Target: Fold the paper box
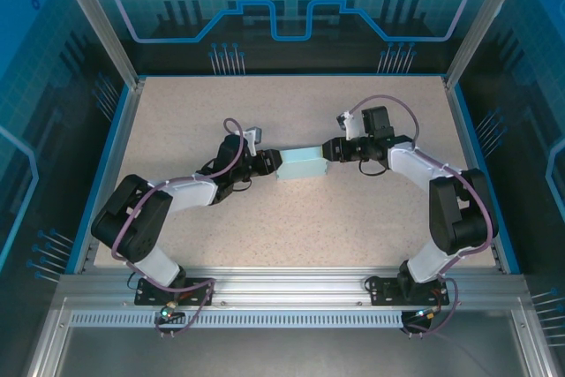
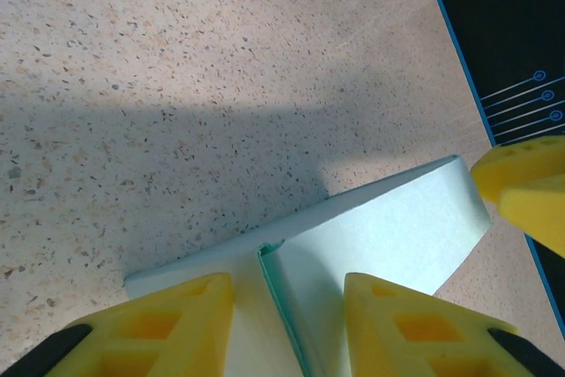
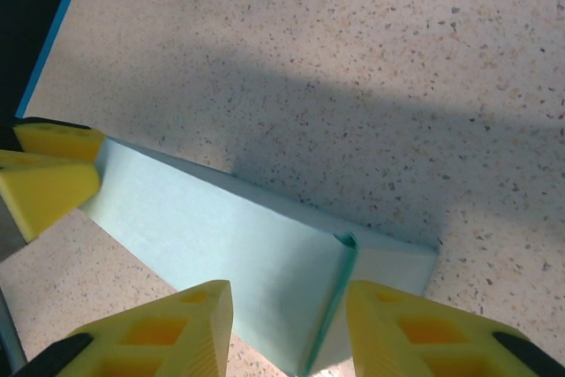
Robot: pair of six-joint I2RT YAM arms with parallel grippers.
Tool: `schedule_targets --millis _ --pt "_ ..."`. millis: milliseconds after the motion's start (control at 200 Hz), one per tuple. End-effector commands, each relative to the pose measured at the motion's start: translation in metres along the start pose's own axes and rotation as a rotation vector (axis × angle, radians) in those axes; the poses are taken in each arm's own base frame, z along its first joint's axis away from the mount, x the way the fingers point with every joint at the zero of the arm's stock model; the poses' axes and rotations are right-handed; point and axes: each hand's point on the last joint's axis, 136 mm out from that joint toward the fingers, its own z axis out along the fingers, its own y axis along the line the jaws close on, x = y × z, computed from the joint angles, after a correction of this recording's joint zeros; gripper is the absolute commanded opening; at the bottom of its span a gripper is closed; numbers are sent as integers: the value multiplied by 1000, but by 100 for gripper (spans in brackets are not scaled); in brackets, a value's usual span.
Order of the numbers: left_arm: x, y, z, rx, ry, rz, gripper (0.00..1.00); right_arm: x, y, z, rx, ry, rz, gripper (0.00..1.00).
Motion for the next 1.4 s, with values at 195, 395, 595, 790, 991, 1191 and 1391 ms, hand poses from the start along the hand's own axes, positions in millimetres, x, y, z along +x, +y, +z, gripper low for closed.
schedule_targets --millis 195,395,595,790,991,1191,1391 --pt "21 4 6 -14 91 -18 39 8 -3 10 -22 26 46 41" --pt "22 5 5 -18 91 -18 39 11 -15 7 59 34 33 41" --pt "22 7 4 -25 89 -17 39 15 -18 6 87 46 25 42" --pt "22 6 6 -20 91 -19 39 21 3 18 -18 58 30 41" --pt "16 2 7 -10 79 -20 39 7 21 18 -113 12 40 38" --pt "-5 -11 11 20 36 -15 39 -16 26 17 -124 -34 31 36" --pt "-37 -19 19 28 -10 5 39 -40 24 24 -125 -77 39 35"
